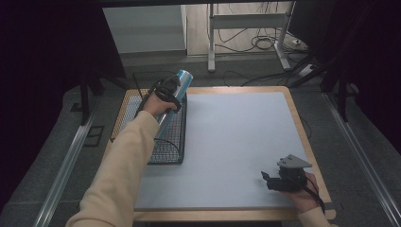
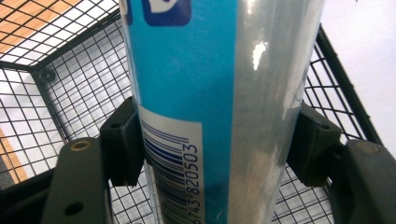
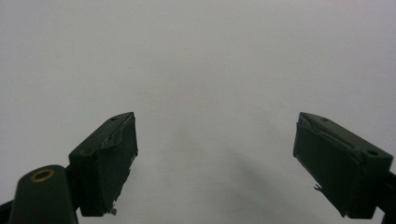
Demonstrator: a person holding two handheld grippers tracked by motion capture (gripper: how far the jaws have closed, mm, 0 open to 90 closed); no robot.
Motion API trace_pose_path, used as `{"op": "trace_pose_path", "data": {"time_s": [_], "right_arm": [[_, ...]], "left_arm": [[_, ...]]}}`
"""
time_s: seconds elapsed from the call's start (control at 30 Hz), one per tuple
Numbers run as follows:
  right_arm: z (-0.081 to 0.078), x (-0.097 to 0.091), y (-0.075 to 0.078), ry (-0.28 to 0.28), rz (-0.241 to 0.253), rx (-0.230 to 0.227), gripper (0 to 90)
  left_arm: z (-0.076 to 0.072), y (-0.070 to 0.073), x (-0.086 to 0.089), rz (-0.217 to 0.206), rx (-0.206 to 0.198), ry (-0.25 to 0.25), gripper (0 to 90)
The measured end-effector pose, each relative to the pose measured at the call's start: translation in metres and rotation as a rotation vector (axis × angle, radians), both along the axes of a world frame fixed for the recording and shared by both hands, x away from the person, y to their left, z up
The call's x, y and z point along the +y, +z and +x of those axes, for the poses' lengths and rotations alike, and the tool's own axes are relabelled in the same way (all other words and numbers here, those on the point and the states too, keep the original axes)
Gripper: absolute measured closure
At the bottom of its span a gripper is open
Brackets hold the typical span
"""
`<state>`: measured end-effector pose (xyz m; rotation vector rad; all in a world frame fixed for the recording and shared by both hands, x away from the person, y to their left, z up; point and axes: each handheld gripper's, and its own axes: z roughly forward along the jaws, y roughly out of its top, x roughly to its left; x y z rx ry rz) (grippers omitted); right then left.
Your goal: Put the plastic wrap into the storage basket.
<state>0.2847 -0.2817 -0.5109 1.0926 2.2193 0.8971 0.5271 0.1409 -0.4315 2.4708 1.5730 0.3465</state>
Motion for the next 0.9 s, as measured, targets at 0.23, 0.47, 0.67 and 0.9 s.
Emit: {"op": "trace_pose_path", "data": {"time_s": [0.23, 0.47, 0.67, 0.9], "right_arm": [[0.0, 0.0, 0.0, 0.0, -0.002, 0.0, 14.0], [-0.001, 0.0, 0.0, 0.0, 0.0, -0.002, 14.0], [0.0, 0.0, 0.0, 0.002, 0.002, -0.001, 14.0], [-0.002, 0.001, 0.002, 0.002, 0.006, -0.011, 14.0]], "left_arm": [[0.0, -0.002, 0.001, 0.003, -0.006, 0.001, 31.6], [-0.006, 0.014, 0.001, -0.033, -0.054, -0.002, 23.0], [-0.027, 0.025, 0.001, -0.093, -0.097, -0.006, 13.5], [-0.062, 0.043, 0.0, -0.166, -0.149, -0.072, 12.4]]}}
